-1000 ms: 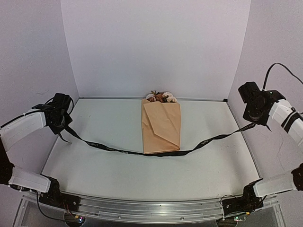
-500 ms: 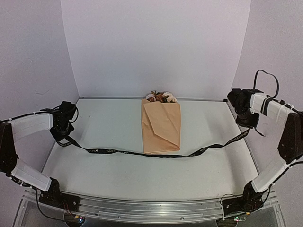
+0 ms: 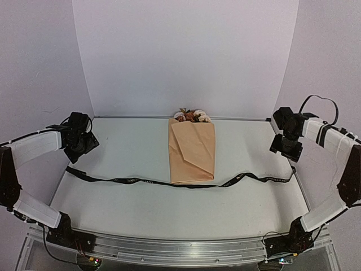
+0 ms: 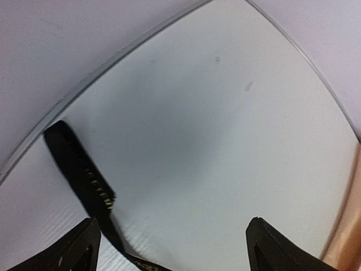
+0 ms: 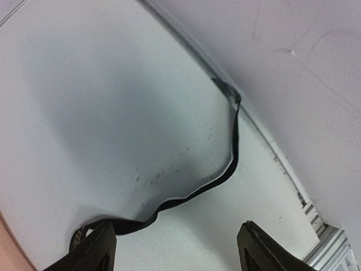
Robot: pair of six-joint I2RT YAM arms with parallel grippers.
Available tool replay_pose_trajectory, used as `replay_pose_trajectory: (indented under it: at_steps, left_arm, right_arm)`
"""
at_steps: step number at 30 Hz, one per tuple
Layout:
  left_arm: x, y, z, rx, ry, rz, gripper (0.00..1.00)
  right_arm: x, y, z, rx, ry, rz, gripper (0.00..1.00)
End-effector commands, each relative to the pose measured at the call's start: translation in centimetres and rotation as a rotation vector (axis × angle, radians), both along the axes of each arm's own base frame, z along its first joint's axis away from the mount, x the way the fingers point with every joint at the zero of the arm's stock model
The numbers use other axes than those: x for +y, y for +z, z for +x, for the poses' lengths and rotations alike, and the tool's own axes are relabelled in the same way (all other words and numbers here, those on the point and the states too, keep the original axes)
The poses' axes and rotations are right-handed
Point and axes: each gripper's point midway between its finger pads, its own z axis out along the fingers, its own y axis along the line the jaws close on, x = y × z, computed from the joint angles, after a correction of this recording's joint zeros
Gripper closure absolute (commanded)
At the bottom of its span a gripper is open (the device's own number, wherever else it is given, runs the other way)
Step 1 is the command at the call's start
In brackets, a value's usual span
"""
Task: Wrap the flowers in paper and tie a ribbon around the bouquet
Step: Place the ribbon at the center of the board, then pick up the folded bouquet from the center of the board.
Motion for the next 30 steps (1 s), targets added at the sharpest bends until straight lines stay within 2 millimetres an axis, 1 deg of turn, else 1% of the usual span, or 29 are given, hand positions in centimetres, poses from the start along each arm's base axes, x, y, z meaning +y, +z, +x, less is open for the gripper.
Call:
replay_pose_trajectory:
  at_steps: [1,2,3,5,7,9,12,14,17,19,21,24,25,26,30]
  left_arm:
    - [-8.4,4.9,4.4,-0.143,-0.318,-0.164,0.06]
    - [-10.2,5.0,4.8,-0.146,-0.372,-0.178,0.05]
    - [-12.6,5.0,5.2,-0.150,-0.439,-0.204,0.05]
    - [-16.2,4.7,5.6,-0.153,-0.539,-0.270,0.05]
    - [-19.4,3.8,6.0,-0.141,-0.624,-0.347,0.05]
    - [-22.0,4.0,6.6,-0.165,-0.703,-0.405,0.03]
    - [-25.7,3.9,7.1,-0.191,-0.823,-0.488,0.02]
    - [-27.4,3.4,7.5,-0.188,-0.874,-0.511,0.01]
    - [-29.7,2.6,8.0,-0.193,-0.942,-0.543,0.00]
    - [-30.8,2.1,8.1,-0.182,-0.983,-0.569,0.00]
    - [-32.0,1.8,9.0,-0.204,-1.013,-0.578,0.00]
    - [-33.8,0.6,9.6,-0.207,-1.053,-0.596,0.00]
    - [-34.3,0.0,9.8,-0.195,-1.057,-0.592,0.00]
    - [-34.6,-1.0,10.2,-0.173,-1.053,-0.586,0.00]
    - [-35.6,-2.5,11.2,-0.160,-1.057,-0.572,0.00]
  right_arm:
    - [6.7,-0.7,-0.4,-0.109,0.115,0.248,0.24]
    - [8.3,-1.2,-0.4,-0.115,0.156,0.282,0.25]
    - [9.7,-1.1,0.1,-0.137,0.192,0.300,0.25]
    - [13.0,-1.1,0.7,-0.158,0.301,0.319,0.23]
    - [15.6,-1.3,1.7,-0.173,0.377,0.362,0.21]
    - [17.7,-2.1,2.5,-0.179,0.422,0.435,0.19]
    - [19.8,-3.1,4.0,-0.189,0.479,0.495,0.17]
    - [21.3,-3.4,4.9,-0.185,0.514,0.532,0.17]
    - [22.7,-4.2,6.1,-0.178,0.539,0.575,0.16]
    - [23.4,-4.9,6.5,-0.165,0.553,0.591,0.15]
    - [24.1,-5.5,7.1,-0.162,0.569,0.600,0.13]
    - [24.9,-6.4,7.9,-0.145,0.583,0.613,0.12]
    - [25.2,-6.6,8.2,-0.143,0.586,0.621,0.12]
    - [25.4,-6.8,8.4,-0.139,0.585,0.626,0.12]
    - [26.0,-8.0,9.4,-0.119,0.585,0.626,0.10]
